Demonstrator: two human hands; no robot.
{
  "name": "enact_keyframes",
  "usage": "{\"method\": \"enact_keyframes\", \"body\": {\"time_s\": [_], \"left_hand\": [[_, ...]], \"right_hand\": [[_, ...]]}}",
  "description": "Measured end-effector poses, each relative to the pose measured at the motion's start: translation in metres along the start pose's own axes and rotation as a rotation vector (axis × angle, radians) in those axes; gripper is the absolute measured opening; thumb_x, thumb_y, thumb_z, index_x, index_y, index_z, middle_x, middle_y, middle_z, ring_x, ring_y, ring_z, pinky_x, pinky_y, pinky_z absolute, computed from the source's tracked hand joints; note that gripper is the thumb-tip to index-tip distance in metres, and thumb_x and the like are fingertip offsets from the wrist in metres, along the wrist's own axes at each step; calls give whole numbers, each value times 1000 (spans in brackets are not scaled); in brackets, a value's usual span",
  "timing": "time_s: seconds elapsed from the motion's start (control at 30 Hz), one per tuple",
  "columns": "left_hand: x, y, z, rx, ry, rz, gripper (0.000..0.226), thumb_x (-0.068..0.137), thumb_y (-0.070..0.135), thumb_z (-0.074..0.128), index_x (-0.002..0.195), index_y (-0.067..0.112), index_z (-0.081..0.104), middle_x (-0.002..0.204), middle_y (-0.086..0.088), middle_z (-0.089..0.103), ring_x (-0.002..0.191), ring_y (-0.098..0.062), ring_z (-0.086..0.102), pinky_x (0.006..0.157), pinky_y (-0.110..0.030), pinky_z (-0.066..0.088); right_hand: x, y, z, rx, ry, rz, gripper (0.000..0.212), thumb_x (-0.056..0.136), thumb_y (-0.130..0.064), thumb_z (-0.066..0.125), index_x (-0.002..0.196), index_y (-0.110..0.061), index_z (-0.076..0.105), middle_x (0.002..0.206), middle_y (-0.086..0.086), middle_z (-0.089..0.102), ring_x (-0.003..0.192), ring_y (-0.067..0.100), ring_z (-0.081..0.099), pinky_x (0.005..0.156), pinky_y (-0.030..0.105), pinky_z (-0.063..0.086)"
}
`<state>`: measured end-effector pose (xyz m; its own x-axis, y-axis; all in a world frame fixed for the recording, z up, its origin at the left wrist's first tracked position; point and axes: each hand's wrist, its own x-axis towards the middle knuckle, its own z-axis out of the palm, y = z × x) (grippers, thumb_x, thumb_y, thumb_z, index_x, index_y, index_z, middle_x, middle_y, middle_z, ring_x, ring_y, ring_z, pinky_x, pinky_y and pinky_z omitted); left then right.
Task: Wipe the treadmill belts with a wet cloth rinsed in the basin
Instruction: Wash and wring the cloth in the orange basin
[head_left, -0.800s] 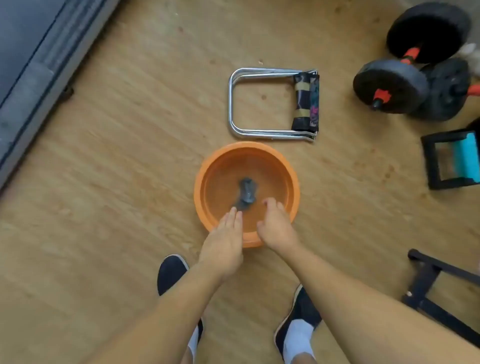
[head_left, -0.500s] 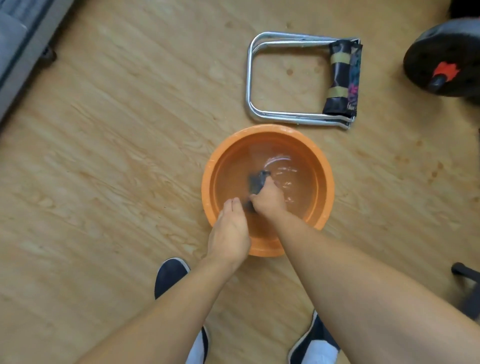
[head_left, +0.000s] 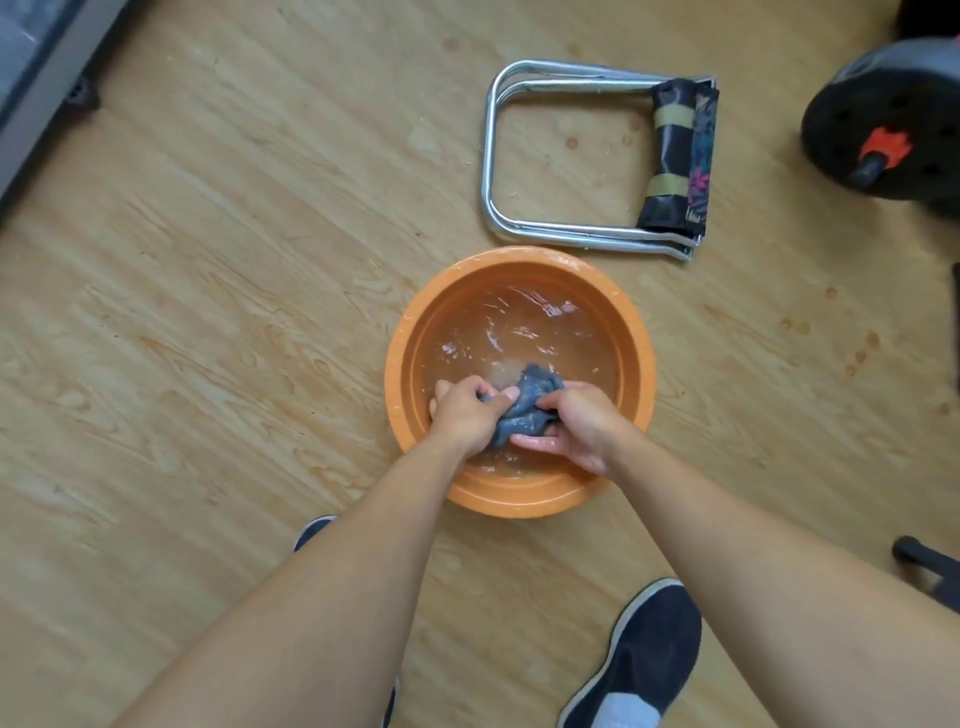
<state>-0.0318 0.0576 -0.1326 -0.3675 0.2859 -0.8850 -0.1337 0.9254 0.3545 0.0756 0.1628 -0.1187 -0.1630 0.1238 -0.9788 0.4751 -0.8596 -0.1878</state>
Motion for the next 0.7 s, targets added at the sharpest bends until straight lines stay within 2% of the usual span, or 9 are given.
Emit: {"method": "enact_keyframes", "body": {"time_s": [0.07,0.17,0.23,0.3,0.4,0.5,0.57,0.63,0.7], "left_hand": [[9,-3,2,0,69,18,36,100,40,68,75,21,51,115,-9,52,112,-32,53,102,-43,45],[19,-7,-3,-102,76,76,20,102,33,68,95,19,55,94,2,61,90,-22,61,74,-35,44],[20,-11,-3,-225,-71,86,42,97,40,75,130,22,54,110,8,67,100,-11,65,85,-31,52],[25,-16,2,-311,-142,81,55,96,36,77,145,27,53,124,4,73,112,-15,69,103,-38,56],[31,-19,10,-419,-30,54,37,98,36,75,131,20,68,115,-1,78,106,-18,73,99,-36,57],[31,-18,21,-399,138,75,33,98,45,71,118,19,73,107,1,78,102,-20,73,93,-37,57],[32,-17,28,-549,233,33,35,93,44,76,118,20,73,108,2,78,101,-20,74,96,-43,59],[33,-12,29,-801,289,-30,42,91,37,80,128,24,66,119,1,75,107,-22,73,97,-49,61],[38,-12,29,-849,323,-70,56,93,38,76,143,24,52,134,-2,67,116,-27,70,101,-54,59]], "right_hand": [[9,-6,-3,-76,161,-67,27,104,0,41,121,-7,59,121,21,68,97,33,73,85,49,63],[21,-12,-6,3,227,-30,25,102,-9,48,126,-11,56,121,17,65,100,32,71,84,48,64],[22,-13,-1,49,46,27,25,99,-18,60,123,-12,61,117,16,72,105,32,73,91,50,61],[25,-8,3,-13,-66,5,26,97,-22,69,121,-10,67,116,15,75,104,28,73,87,46,62],[34,-4,13,-86,20,-108,20,97,-22,73,111,-9,68,113,13,74,95,24,74,75,40,65],[51,-6,14,-281,233,-204,25,96,-31,73,95,-7,68,91,12,72,68,25,73,56,32,64],[61,-9,13,-436,299,-194,22,102,-21,59,102,-1,68,84,13,71,66,32,74,64,40,65],[70,-9,9,-630,344,-166,24,99,-5,48,106,6,68,84,17,71,88,40,74,86,49,61],[72,-7,8,-762,439,-228,24,97,-2,47,108,4,68,100,22,71,105,39,68,95,45,56]]}}
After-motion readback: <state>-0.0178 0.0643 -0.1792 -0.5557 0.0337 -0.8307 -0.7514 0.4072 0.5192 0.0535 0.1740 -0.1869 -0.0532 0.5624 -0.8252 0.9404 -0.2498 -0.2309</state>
